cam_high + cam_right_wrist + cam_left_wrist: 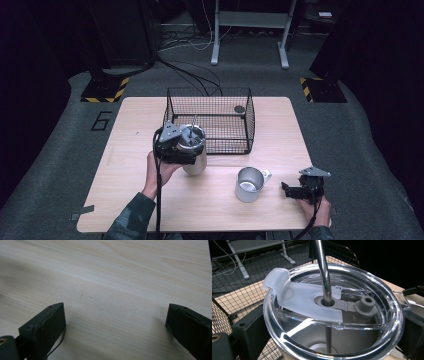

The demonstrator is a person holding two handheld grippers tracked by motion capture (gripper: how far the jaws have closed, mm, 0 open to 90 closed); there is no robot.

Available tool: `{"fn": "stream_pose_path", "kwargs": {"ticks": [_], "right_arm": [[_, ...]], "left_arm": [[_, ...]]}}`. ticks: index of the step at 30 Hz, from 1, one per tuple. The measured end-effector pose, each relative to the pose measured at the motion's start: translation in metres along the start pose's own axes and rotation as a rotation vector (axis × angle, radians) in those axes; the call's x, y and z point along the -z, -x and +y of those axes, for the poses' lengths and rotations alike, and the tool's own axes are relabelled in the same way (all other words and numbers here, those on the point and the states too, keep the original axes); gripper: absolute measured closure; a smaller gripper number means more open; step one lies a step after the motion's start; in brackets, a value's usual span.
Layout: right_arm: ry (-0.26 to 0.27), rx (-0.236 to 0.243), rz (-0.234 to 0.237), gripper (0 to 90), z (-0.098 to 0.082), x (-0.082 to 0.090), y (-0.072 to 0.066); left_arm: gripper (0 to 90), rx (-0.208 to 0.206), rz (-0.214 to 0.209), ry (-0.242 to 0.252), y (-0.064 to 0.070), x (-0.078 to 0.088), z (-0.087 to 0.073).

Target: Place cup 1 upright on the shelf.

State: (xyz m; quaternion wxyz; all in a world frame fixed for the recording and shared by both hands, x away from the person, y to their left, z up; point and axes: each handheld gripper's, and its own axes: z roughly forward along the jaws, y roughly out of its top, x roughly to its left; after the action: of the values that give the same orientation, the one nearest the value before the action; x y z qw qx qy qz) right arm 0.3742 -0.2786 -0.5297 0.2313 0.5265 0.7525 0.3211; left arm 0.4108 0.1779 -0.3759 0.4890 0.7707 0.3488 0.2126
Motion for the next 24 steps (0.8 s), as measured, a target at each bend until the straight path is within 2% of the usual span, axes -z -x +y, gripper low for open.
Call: {"fn": "stream_pose_path", "kwargs": {"ticks": [5,6,9,12,15,22,24], "right_arm": [[-0.011,-0.015,0.002,1.0,0.001,-0.001,0.0],[0.0,-0.002,-0.002,1.0,0.001,-0.001,0.0],[-0.002,-0.005,-0.001,1.0,0.002,-0.002,0.0],[0.007,0.025,-0.007,1.0,0.003,-0.003,-0.003],[-0.001,0.007,0.019,1.0,0.004,-0.004,-0.002],[-0.005,0.03,0.036,1.0,0.005,-0.006,-0.002],[-0.009,0.024,0.038,1.0,0.005,-0.005,-0.003]], "left_arm": [[3.6,-0.001,-0.014,0.001,0.0,0.002,0.007],[3.6,-0.005,-0.018,-0.001,0.0,0.003,0.009],[3.6,-0.013,-0.01,0.006,0.001,0.003,0.012],[3.6,-0.011,-0.022,0.009,0.002,0.004,0.019],[3.6,-0.019,-0.025,0.004,0.004,0.005,0.024],[3.6,-0.023,-0.02,0.014,0.005,0.009,0.035],[3.6,-0.028,-0.02,0.014,0.003,0.011,0.038]]}}
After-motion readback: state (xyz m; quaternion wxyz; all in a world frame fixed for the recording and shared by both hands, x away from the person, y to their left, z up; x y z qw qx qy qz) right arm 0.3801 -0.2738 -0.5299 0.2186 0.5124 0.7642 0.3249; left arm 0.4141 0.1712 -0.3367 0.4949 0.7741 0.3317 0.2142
